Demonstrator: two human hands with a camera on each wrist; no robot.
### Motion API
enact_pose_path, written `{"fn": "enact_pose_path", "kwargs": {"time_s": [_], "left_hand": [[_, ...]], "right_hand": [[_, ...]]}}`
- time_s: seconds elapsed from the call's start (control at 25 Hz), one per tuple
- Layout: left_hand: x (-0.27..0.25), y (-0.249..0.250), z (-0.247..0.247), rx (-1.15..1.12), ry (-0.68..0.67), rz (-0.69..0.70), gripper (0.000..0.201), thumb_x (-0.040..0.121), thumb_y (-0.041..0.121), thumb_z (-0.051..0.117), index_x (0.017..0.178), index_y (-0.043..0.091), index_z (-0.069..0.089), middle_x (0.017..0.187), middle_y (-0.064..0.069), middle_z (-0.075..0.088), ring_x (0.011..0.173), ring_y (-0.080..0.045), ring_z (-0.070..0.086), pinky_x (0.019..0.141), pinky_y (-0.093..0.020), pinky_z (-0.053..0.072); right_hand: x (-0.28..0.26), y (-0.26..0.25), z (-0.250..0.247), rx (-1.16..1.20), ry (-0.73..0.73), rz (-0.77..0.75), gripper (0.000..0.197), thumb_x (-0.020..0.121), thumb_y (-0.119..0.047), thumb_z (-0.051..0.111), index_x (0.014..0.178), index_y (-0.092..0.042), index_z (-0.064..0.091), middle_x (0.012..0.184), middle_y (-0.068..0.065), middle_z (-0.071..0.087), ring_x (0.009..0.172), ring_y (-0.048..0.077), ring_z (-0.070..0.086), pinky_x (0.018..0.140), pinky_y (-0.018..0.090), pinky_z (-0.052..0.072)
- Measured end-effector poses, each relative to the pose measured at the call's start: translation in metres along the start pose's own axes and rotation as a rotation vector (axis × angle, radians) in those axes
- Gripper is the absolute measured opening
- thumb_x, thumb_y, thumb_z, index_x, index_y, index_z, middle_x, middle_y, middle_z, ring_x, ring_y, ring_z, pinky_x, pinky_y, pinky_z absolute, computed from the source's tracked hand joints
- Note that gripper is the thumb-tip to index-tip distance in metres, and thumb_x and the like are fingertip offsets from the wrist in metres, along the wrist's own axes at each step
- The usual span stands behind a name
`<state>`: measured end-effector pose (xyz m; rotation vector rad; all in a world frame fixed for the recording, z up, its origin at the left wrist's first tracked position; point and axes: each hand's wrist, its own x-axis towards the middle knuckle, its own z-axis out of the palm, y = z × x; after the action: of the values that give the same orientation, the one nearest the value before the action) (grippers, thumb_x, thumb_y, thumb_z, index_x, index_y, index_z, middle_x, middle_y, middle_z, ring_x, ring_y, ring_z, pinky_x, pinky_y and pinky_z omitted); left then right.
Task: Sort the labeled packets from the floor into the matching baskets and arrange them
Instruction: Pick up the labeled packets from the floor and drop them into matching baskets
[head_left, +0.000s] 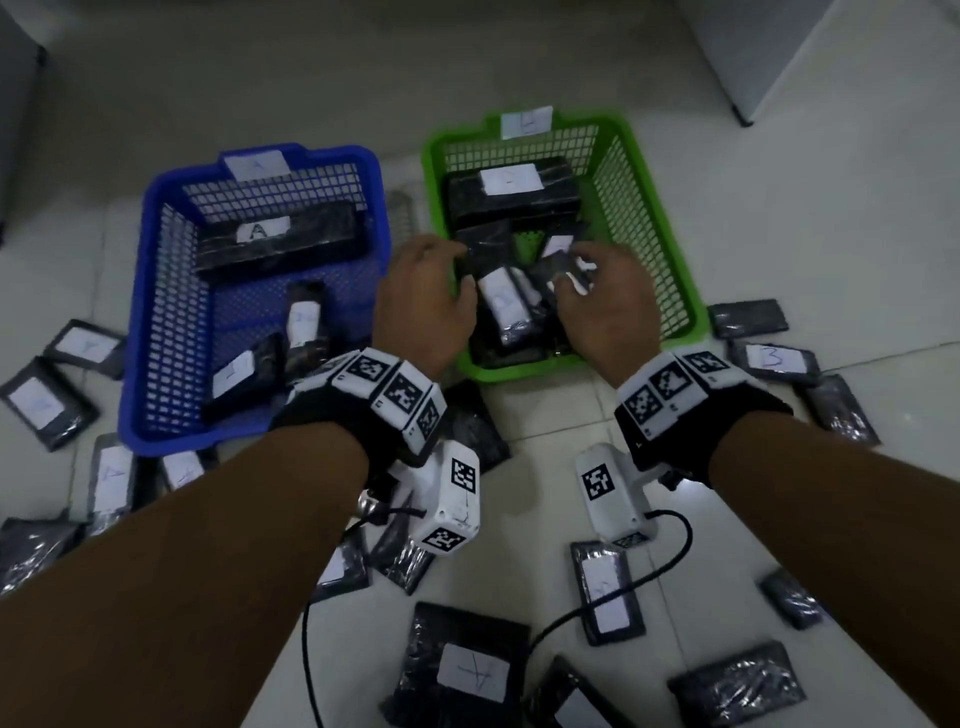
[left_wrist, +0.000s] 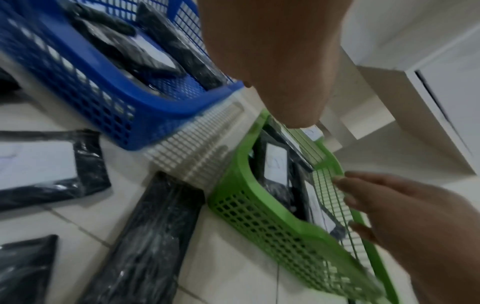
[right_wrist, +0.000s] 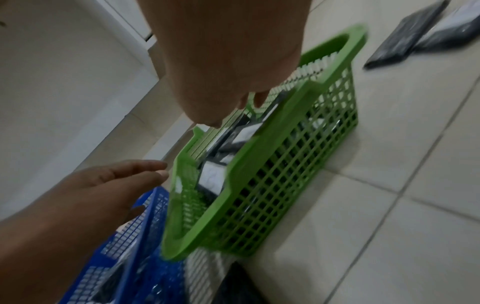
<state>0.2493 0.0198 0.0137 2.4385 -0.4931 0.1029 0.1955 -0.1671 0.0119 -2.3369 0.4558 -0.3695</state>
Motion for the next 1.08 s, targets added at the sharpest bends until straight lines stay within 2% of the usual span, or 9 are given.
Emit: {"fn": "enact_pose_path", "kwargs": {"time_s": [0.2,0.36,0.48,0.6,0.72,0.8,0.88,0.96,1.08], "left_hand": [[0.01,0.064,0.056,-0.016,-0.05,0.219,0.032,0.087,0.026,0.058,0.113,0.01,0.068,0.118,-0.011,0.063,0.11,-0.031,0.057,0.092,-0.042,0.048],[0.01,0.134,0.112,-0.016,-0.079,0.469,0.025,0.084,0.022,0.059,0.103,0.011,0.071,0.11,-0.011,0.065,0.105,-0.031,0.06,0.091,-0.044,0.048],[-0.003,0.18,0.154,-0.048,-0.113,0.596,0.021,0.081,0.015,0.062,0.099,0.011,0.071,0.105,-0.01,0.066,0.101,-0.031,0.06,0.088,-0.041,0.048],[-0.024,0.204,0.192,-0.046,-0.244,0.62,0.023,0.08,0.014,0.064,0.101,0.01,0.072,0.108,-0.009,0.066,0.102,-0.03,0.061,0.085,-0.04,0.051],[-0.033,0.205,0.22,0.035,-0.381,0.537,0.035,0.081,0.016,0.066,0.115,0.01,0.068,0.121,-0.011,0.062,0.113,-0.033,0.057,0.089,-0.045,0.05],[-0.032,0.202,0.231,0.104,-0.438,0.519,0.041,0.083,0.018,0.065,0.122,0.009,0.064,0.128,-0.014,0.058,0.119,-0.035,0.052,0.093,-0.048,0.048],[-0.028,0.201,0.239,0.124,-0.459,0.539,0.044,0.085,0.022,0.061,0.126,0.009,0.061,0.133,-0.014,0.055,0.123,-0.034,0.049,0.095,-0.048,0.046],[-0.022,0.203,0.249,0.127,-0.463,0.514,0.046,0.088,0.025,0.053,0.132,0.009,0.055,0.14,-0.016,0.049,0.129,-0.034,0.044,0.096,-0.05,0.045],[-0.022,0.215,0.261,0.255,-0.484,0.467,0.044,0.097,0.028,0.045,0.138,0.011,0.046,0.148,-0.015,0.039,0.134,-0.033,0.035,0.097,-0.049,0.038]], "right_hand": [[-0.02,0.068,-0.085,-0.254,0.177,-0.178,0.03,0.09,-0.023,0.057,0.117,-0.012,0.064,0.117,0.008,0.063,0.104,0.028,0.059,0.088,0.037,0.048],[-0.053,0.144,-0.146,-0.457,0.145,-0.031,0.04,0.091,-0.03,0.056,0.129,-0.015,0.059,0.135,0.008,0.057,0.121,0.029,0.054,0.096,0.044,0.044],[-0.08,0.19,-0.172,-0.519,0.096,0.11,0.044,0.092,-0.029,0.058,0.133,-0.014,0.055,0.141,0.012,0.052,0.128,0.031,0.05,0.1,0.046,0.042],[-0.097,0.225,-0.182,-0.517,-0.026,0.286,0.054,0.089,-0.033,0.061,0.14,-0.017,0.049,0.147,0.011,0.046,0.133,0.031,0.043,0.102,0.046,0.041],[-0.101,0.249,-0.179,-0.47,-0.168,0.389,0.062,0.089,-0.038,0.06,0.145,-0.02,0.041,0.153,0.005,0.037,0.138,0.026,0.036,0.106,0.042,0.038],[-0.104,0.255,-0.175,-0.43,-0.153,0.384,0.059,0.09,-0.037,0.06,0.143,-0.018,0.043,0.153,0.003,0.038,0.137,0.026,0.038,0.105,0.042,0.039],[-0.112,0.257,-0.174,-0.41,-0.087,0.328,0.05,0.091,-0.03,0.058,0.137,-0.015,0.049,0.145,0.005,0.047,0.128,0.029,0.045,0.099,0.042,0.044],[-0.122,0.256,-0.174,-0.371,-0.028,0.292,0.04,0.093,-0.025,0.051,0.132,-0.016,0.052,0.129,0.005,0.058,0.113,0.028,0.055,0.086,0.035,0.046],[-0.133,0.253,-0.181,-0.157,0.121,0.345,0.031,0.099,-0.02,0.042,0.127,-0.015,0.055,0.109,0.002,0.065,0.09,0.018,0.058,0.073,0.02,0.037]]}}
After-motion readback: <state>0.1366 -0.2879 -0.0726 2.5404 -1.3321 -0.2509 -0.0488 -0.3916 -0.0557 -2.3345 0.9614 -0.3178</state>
